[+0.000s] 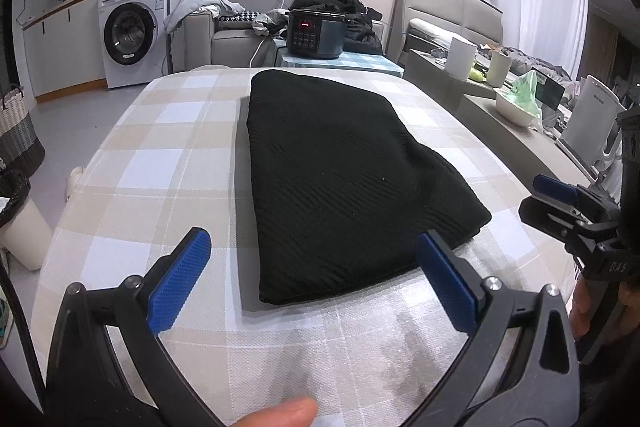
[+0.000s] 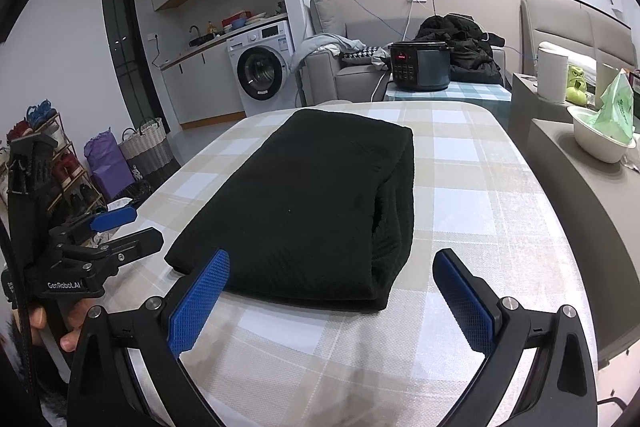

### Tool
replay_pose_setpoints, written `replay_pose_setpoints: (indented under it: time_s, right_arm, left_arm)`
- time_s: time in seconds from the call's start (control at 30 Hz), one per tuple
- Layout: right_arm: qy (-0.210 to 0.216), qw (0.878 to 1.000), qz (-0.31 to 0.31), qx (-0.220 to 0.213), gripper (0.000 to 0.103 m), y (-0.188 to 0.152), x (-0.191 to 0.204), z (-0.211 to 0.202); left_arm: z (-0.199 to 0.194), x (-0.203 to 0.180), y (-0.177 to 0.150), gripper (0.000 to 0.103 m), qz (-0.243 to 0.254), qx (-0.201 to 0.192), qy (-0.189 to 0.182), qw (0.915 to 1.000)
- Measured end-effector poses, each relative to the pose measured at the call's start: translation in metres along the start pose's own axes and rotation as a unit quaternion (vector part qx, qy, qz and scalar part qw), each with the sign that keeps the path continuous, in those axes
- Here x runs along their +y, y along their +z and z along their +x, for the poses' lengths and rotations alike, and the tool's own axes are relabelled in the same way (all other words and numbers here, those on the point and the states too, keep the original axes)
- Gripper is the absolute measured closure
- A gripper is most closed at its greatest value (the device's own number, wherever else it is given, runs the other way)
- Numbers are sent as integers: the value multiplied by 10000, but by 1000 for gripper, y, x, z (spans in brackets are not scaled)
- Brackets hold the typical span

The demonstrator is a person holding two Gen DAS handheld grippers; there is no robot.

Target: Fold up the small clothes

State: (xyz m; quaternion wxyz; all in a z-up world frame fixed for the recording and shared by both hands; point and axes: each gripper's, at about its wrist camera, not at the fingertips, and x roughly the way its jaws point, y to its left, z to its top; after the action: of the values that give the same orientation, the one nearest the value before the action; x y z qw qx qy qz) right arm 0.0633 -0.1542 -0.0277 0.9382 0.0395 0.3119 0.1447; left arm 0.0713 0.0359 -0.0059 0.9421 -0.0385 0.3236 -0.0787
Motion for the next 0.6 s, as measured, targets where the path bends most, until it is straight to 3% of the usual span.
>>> replay_pose_setpoints:
  time_s: [0.6]
  right_arm:
    - [-8,10000,-4,7,0,0,-1,0]
  left_arm:
    - [6,3,-2,1,25,28,78,10000]
